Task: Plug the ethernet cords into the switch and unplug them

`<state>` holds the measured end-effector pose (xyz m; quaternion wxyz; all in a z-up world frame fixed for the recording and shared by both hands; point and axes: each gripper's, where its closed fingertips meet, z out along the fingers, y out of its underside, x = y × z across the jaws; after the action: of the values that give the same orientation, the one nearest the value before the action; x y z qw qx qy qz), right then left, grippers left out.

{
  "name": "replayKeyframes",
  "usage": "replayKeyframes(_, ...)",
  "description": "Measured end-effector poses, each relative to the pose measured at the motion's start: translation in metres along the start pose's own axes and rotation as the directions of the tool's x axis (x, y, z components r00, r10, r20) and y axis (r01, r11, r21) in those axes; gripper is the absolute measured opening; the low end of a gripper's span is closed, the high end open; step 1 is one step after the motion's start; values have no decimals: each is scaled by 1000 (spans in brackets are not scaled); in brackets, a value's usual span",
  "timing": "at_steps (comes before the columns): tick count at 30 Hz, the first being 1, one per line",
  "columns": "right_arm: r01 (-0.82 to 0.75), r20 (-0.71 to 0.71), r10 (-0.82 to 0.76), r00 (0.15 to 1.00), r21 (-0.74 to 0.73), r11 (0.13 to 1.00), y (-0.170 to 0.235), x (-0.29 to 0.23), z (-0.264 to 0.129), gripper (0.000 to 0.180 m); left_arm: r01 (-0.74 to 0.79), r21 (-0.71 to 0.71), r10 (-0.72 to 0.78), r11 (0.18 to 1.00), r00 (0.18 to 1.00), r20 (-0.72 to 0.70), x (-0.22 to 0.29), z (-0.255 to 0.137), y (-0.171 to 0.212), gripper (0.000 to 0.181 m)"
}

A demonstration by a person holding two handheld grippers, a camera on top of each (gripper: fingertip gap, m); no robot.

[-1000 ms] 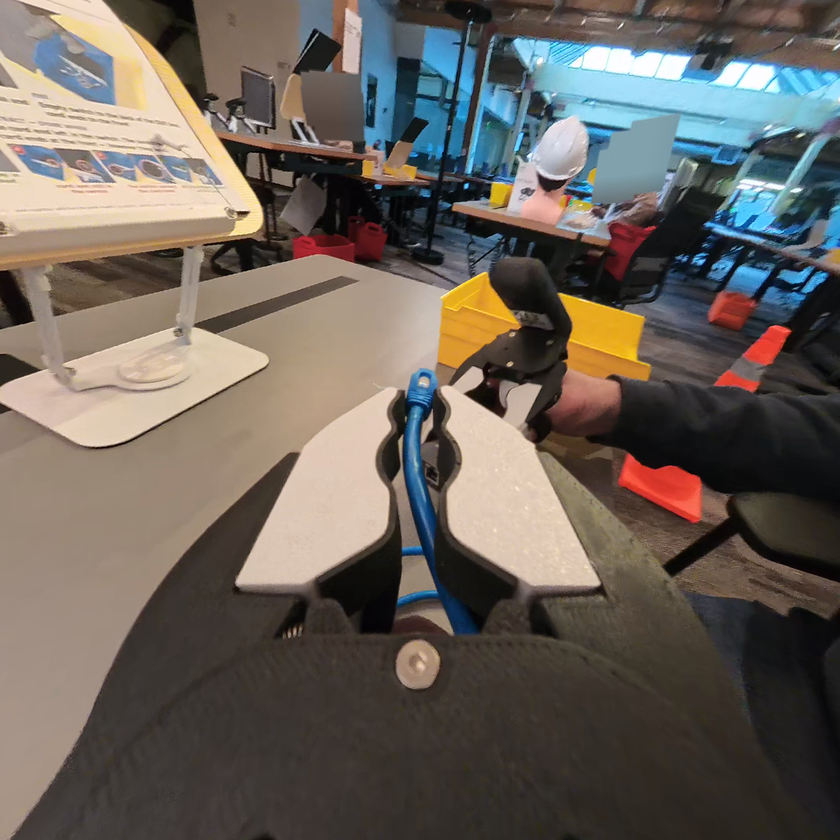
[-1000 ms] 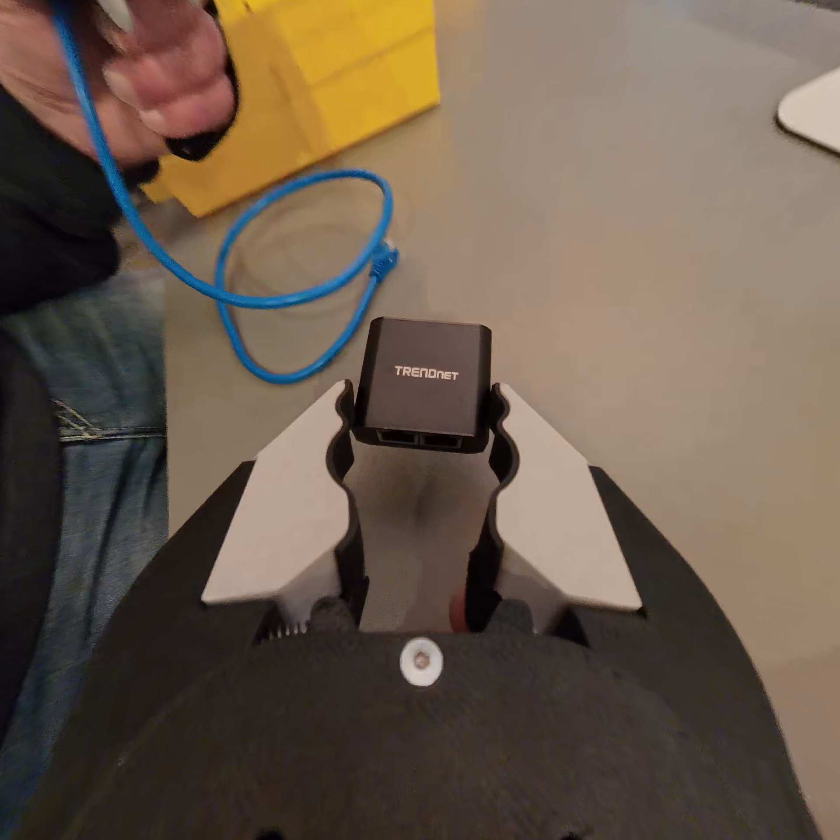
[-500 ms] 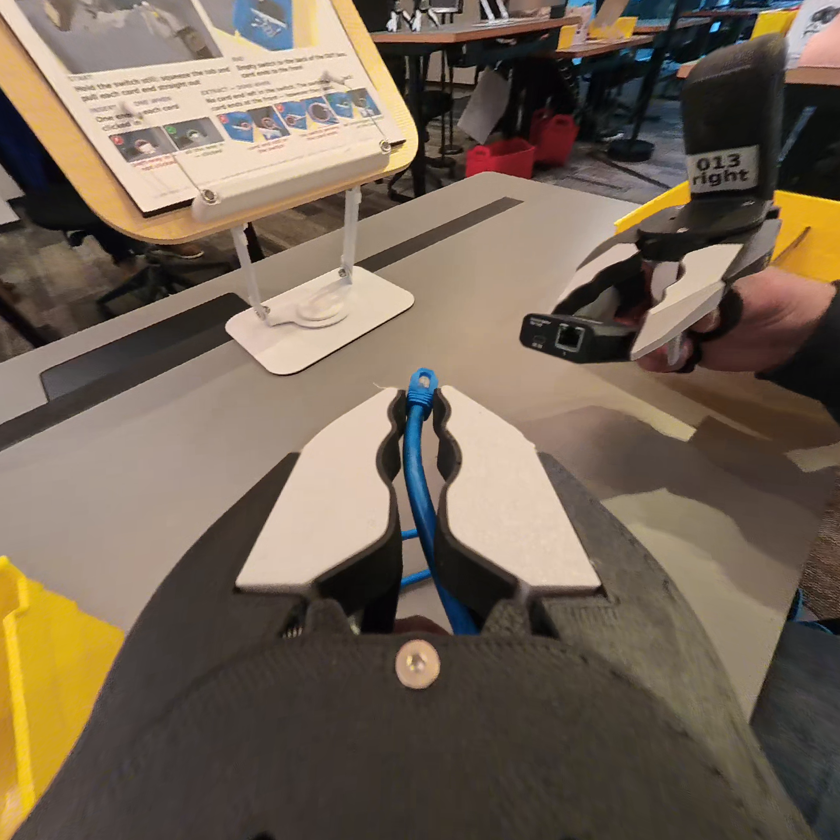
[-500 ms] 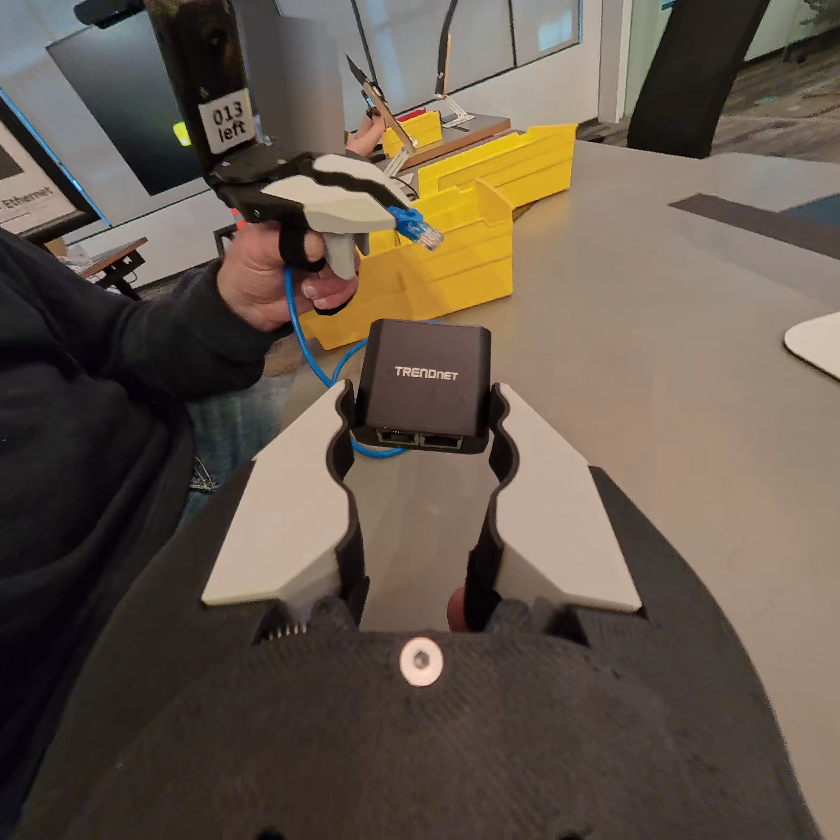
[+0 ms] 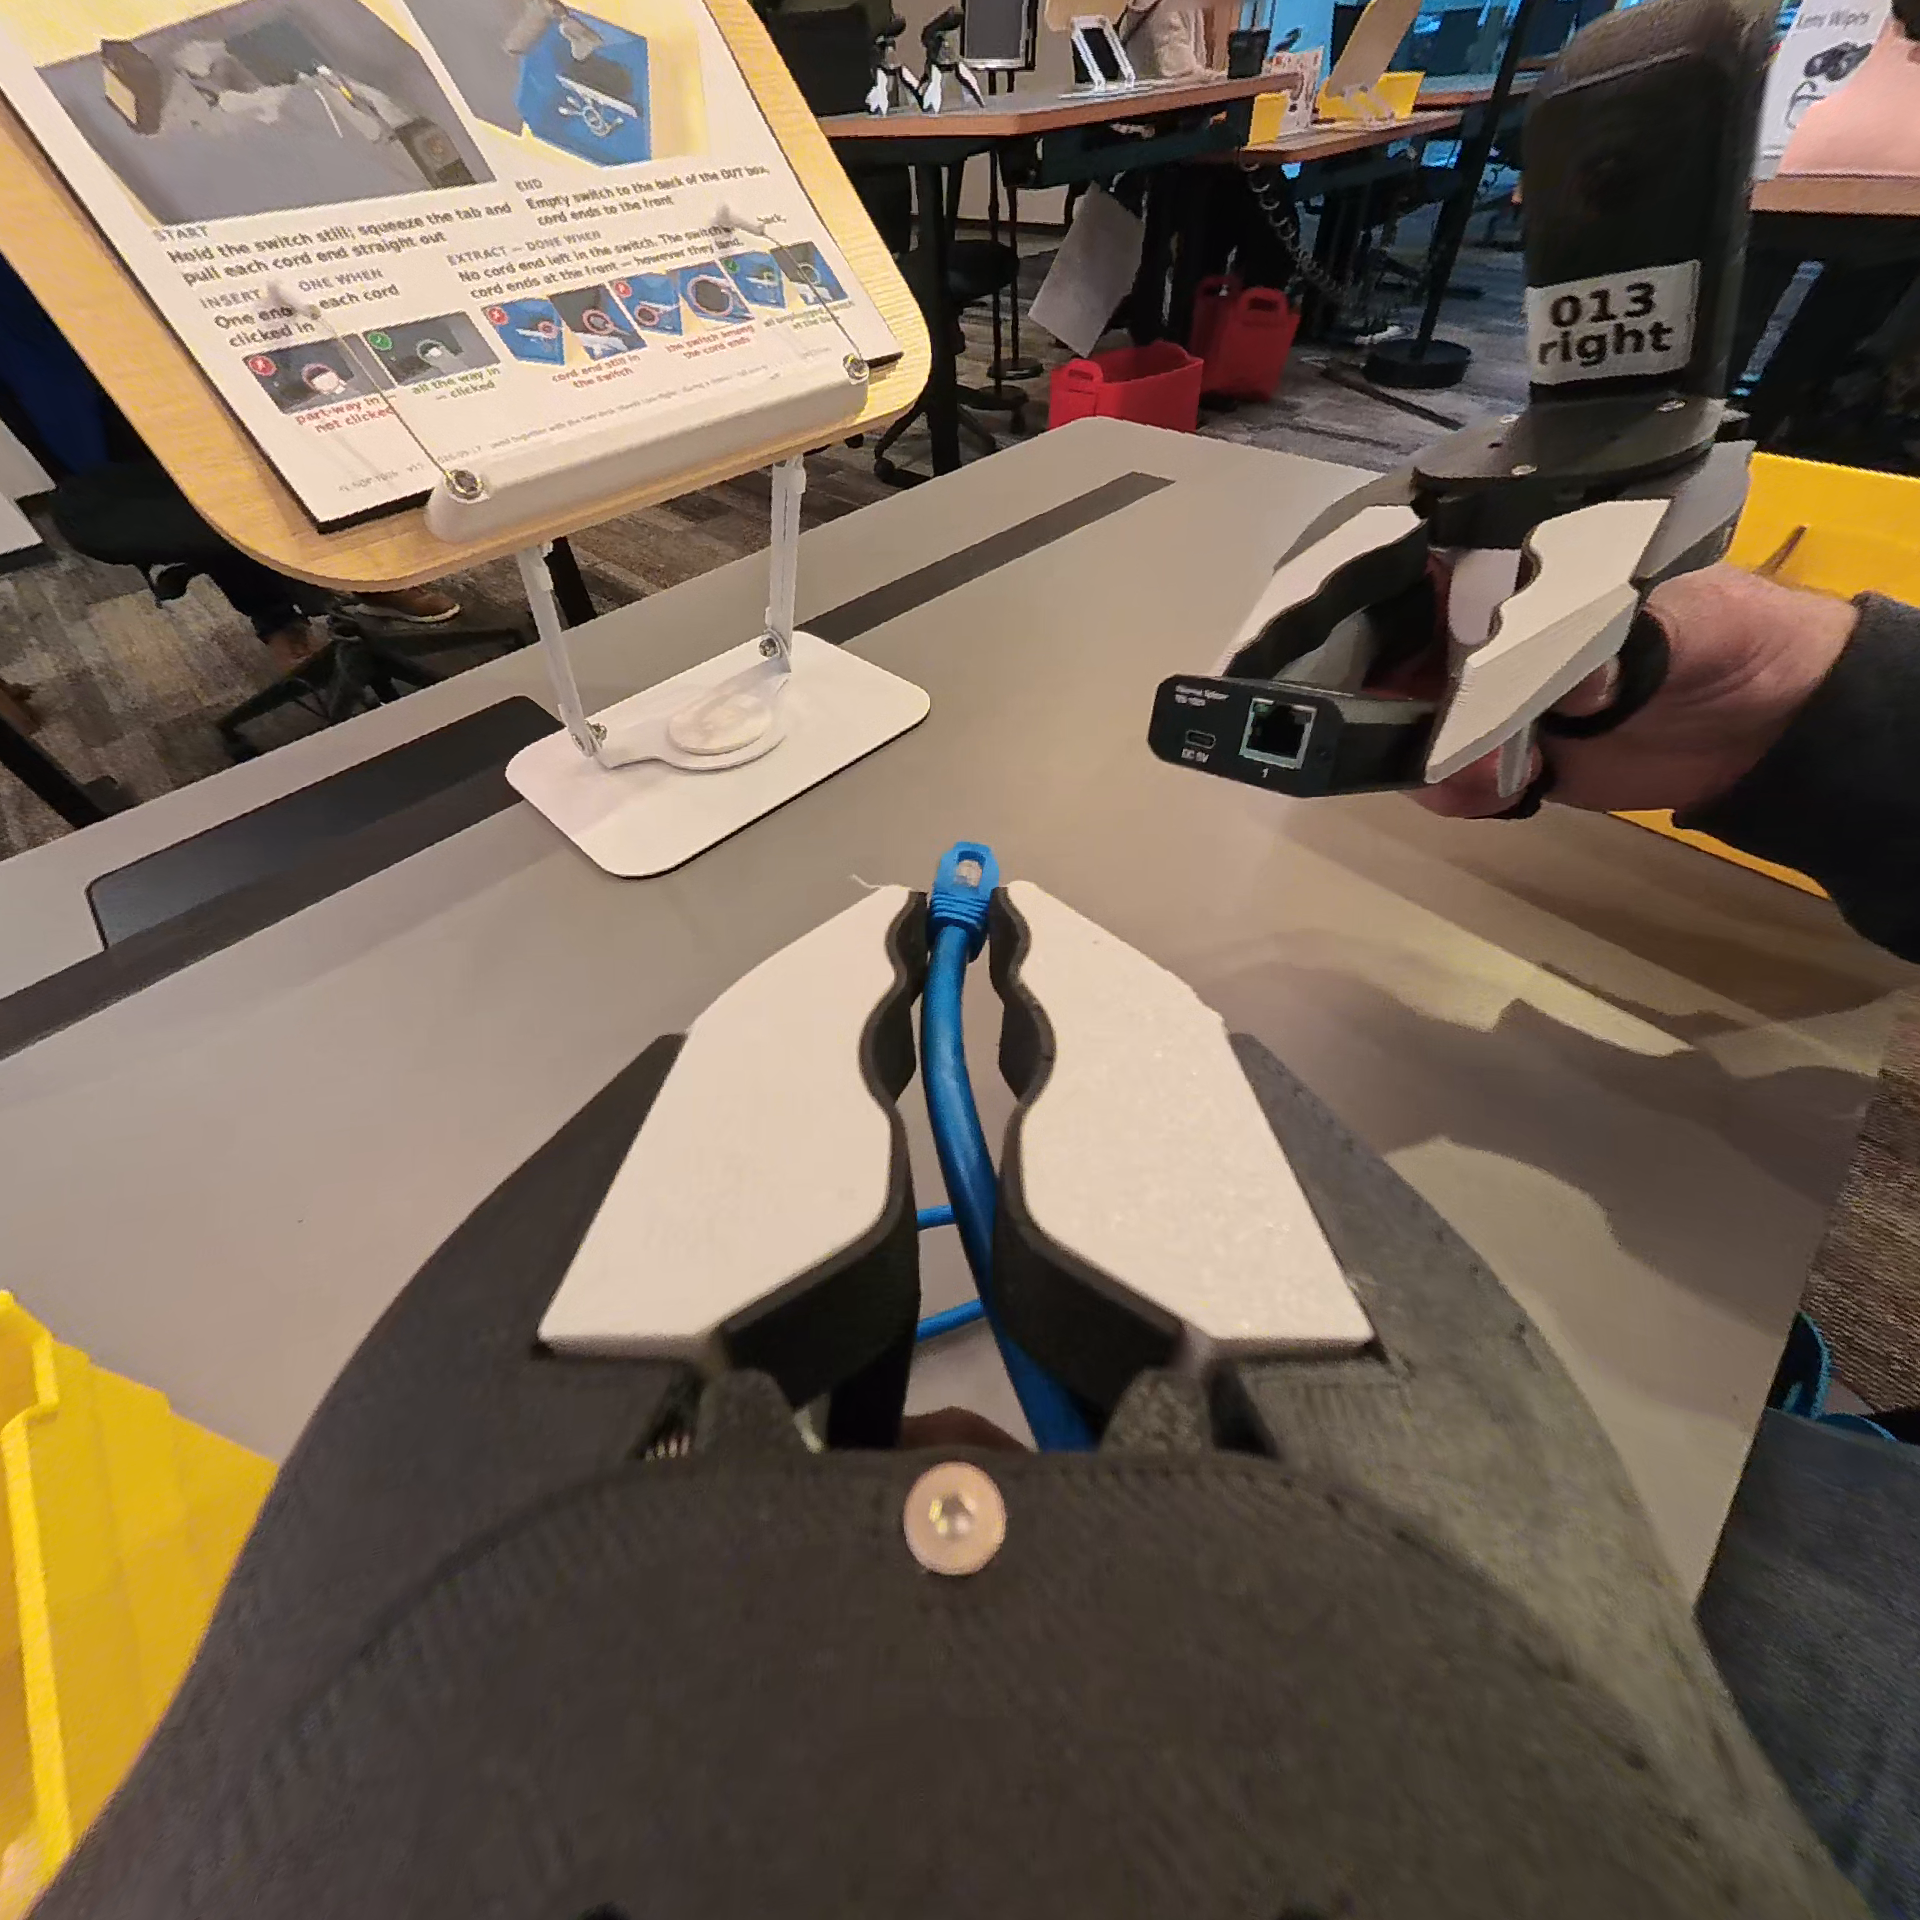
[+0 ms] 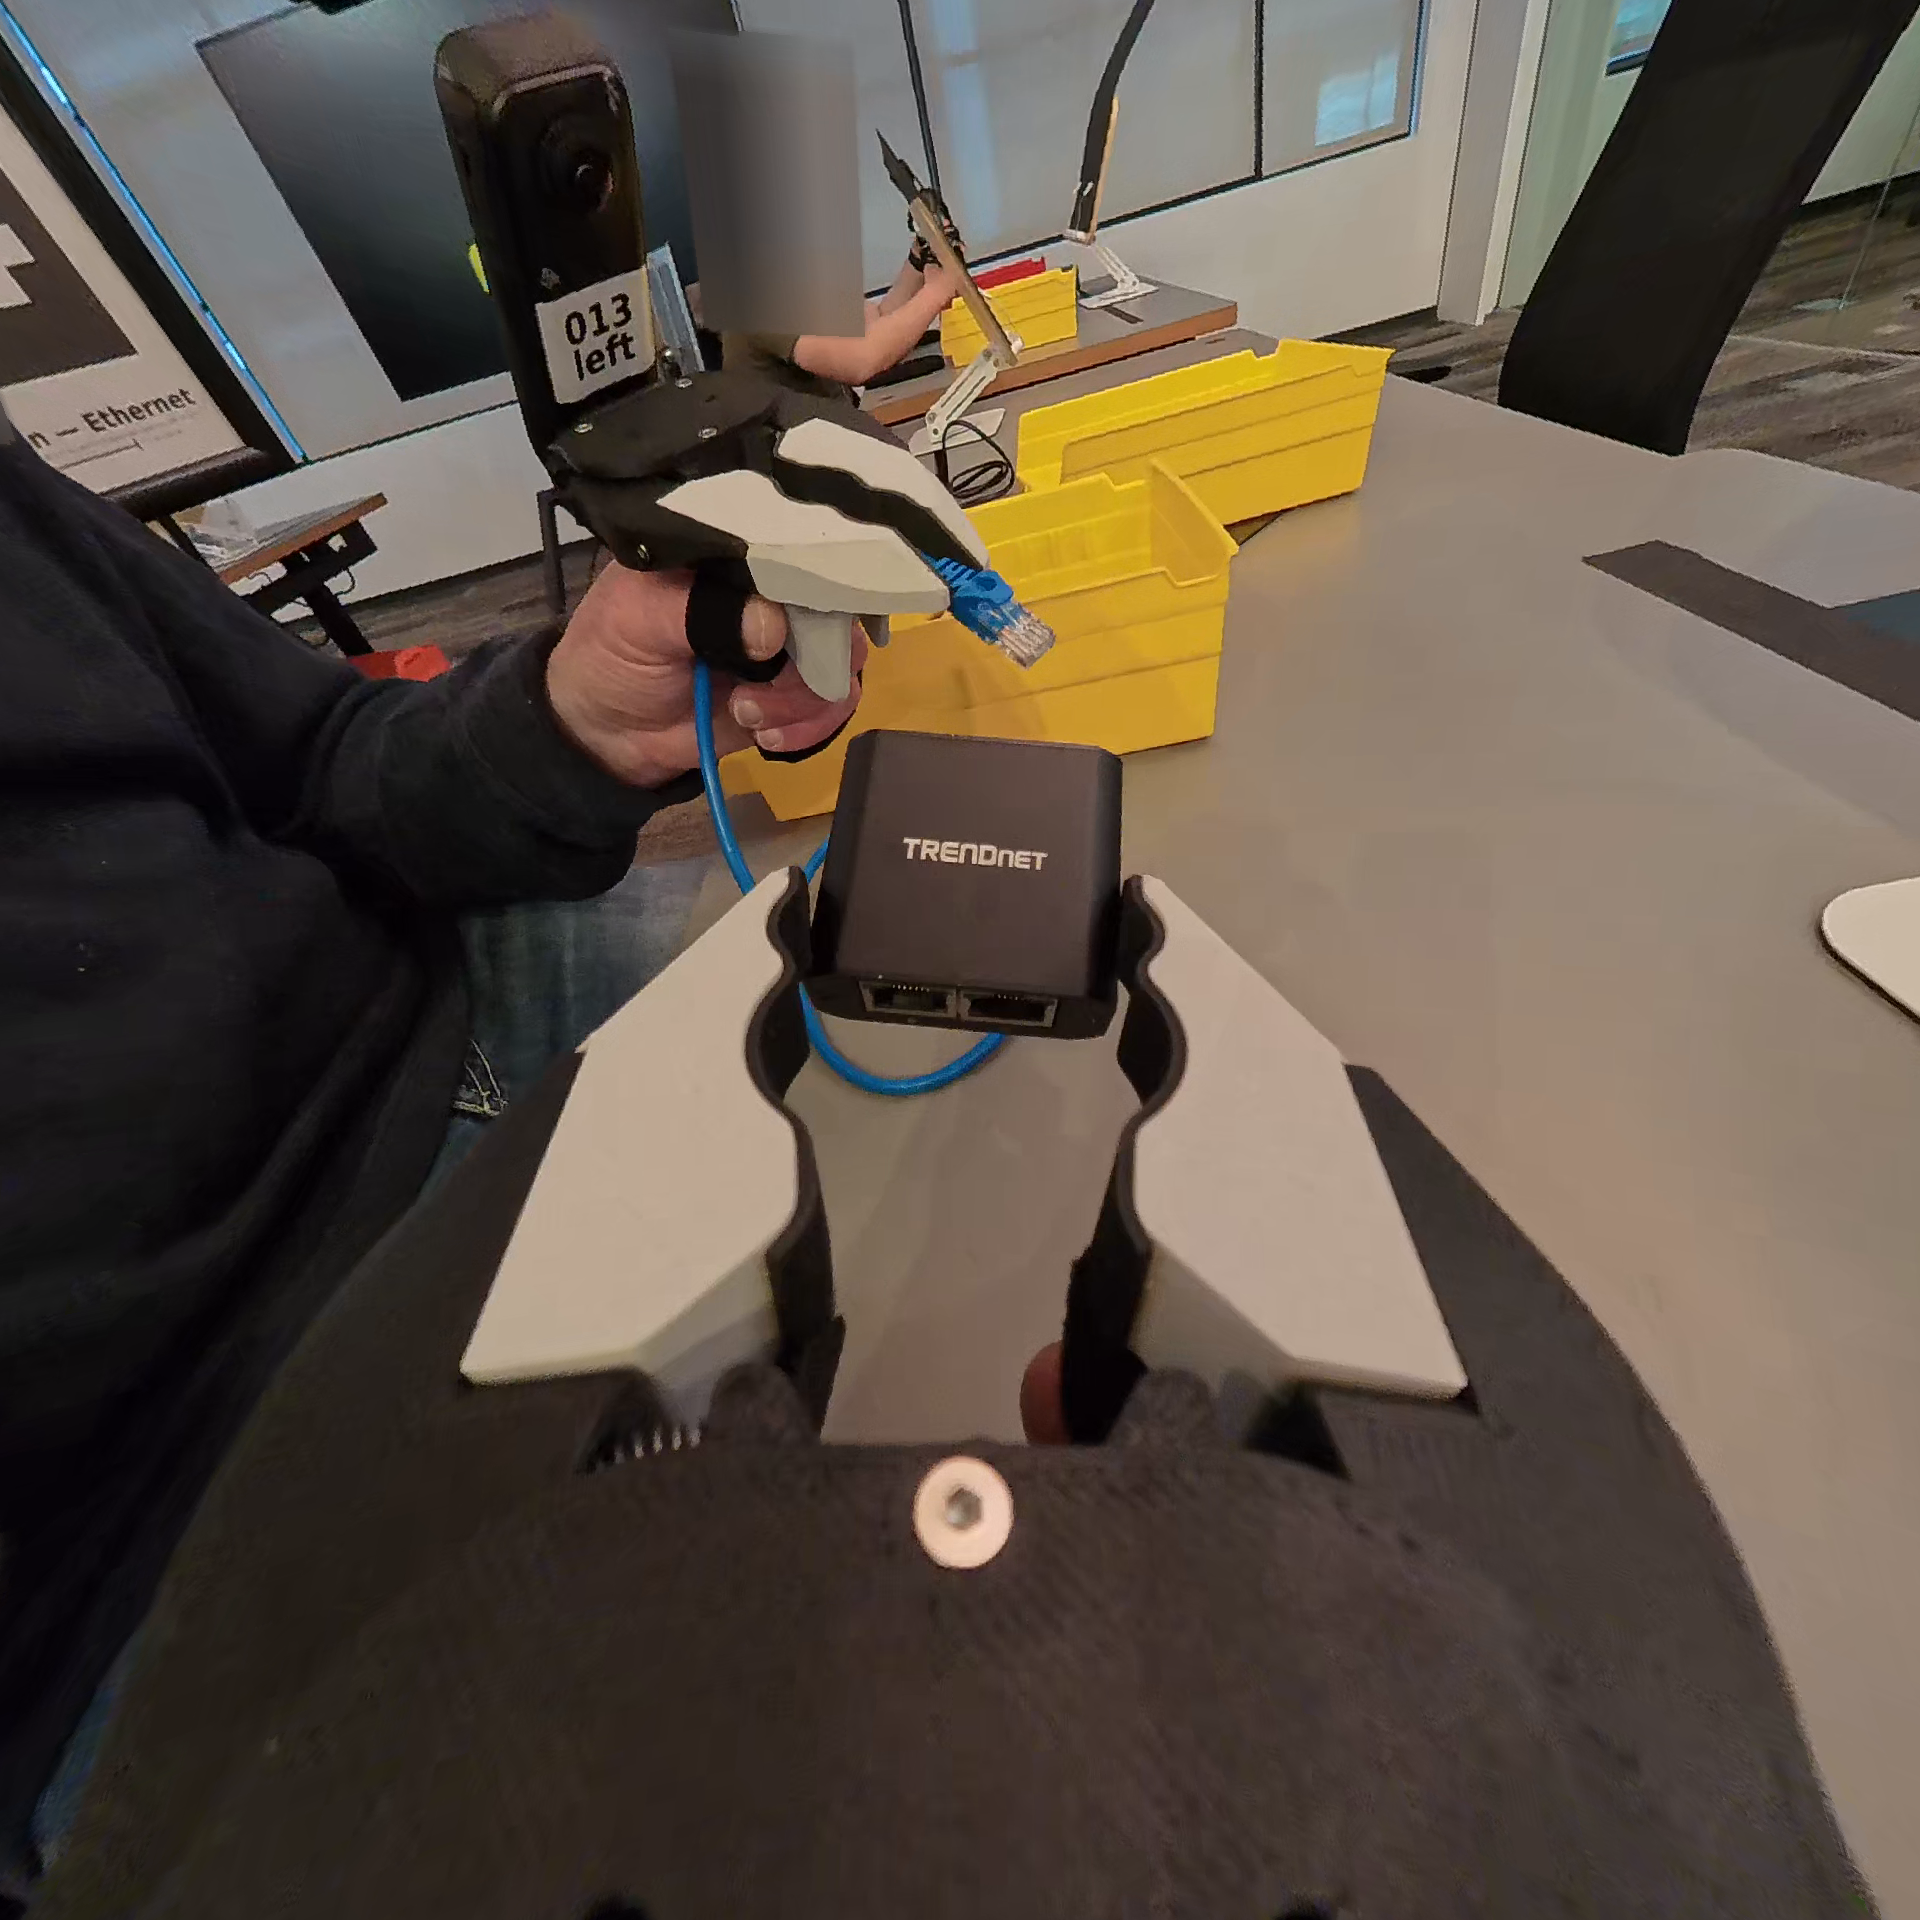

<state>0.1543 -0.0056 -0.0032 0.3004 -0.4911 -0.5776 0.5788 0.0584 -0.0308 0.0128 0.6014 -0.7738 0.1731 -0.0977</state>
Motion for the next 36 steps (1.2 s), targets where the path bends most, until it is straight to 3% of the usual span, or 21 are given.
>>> replayKeyframes(10,54,105,-51,993,-29,998,-7,-10,-2,59,45,53,-32,998,974,-224,33,-6,-21,11)
replayKeyframes(19,113,176,-109,978,-14,993,-20,-24,-11,58,269,179,-109,946,788,-606,66,-15,-43,12)
replayKeyframes(23,121,188,-114,976,-28,992,-19,-26,-13,59,335,190,-133,923,740,-659,65,-13,-44,11)
replayKeyframes(36,133,172,-103,980,-175,976,-13,-27,-2,58,291,208,-85,934,744,-662,68,-5,-35,11)
